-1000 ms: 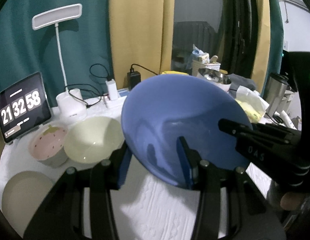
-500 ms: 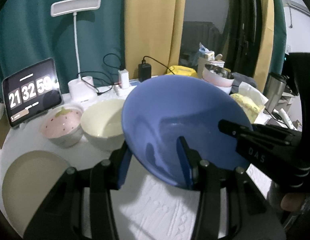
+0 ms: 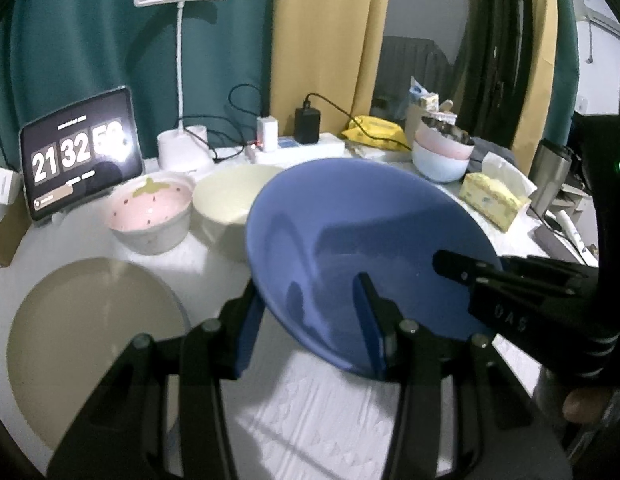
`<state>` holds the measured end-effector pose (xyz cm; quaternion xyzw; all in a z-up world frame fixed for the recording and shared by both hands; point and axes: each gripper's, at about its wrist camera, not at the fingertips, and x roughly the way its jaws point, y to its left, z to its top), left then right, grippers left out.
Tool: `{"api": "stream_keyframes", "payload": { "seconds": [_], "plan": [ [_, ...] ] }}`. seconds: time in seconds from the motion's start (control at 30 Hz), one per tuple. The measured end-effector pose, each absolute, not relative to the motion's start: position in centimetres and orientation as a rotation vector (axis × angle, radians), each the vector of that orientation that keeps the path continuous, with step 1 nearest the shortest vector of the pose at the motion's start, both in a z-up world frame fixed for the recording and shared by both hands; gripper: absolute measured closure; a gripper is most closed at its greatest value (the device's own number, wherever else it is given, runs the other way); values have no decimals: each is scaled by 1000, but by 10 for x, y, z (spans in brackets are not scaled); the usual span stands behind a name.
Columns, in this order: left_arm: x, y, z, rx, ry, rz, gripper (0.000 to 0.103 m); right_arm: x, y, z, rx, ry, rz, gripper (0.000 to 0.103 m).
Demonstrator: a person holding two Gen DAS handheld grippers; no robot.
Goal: Organize plates and bowls
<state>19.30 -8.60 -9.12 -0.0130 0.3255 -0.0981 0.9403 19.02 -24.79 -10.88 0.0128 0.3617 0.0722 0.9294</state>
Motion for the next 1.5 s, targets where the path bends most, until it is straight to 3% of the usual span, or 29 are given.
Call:
{"api": "stream_keyframes", "payload": {
  "seconds": [0.87,1.0,1.5],
  "plan": [
    [177,-87,-103,-30,762,-266,56,178,-255,-120,74,836,151,74],
    [175,-82,-100,-30,748,-257,56,179,-262,-115,76,816,134,60],
    [181,-52,-74,-76,687,-202,56,186,-260,-83,37,749,119,59]
  ]
}}
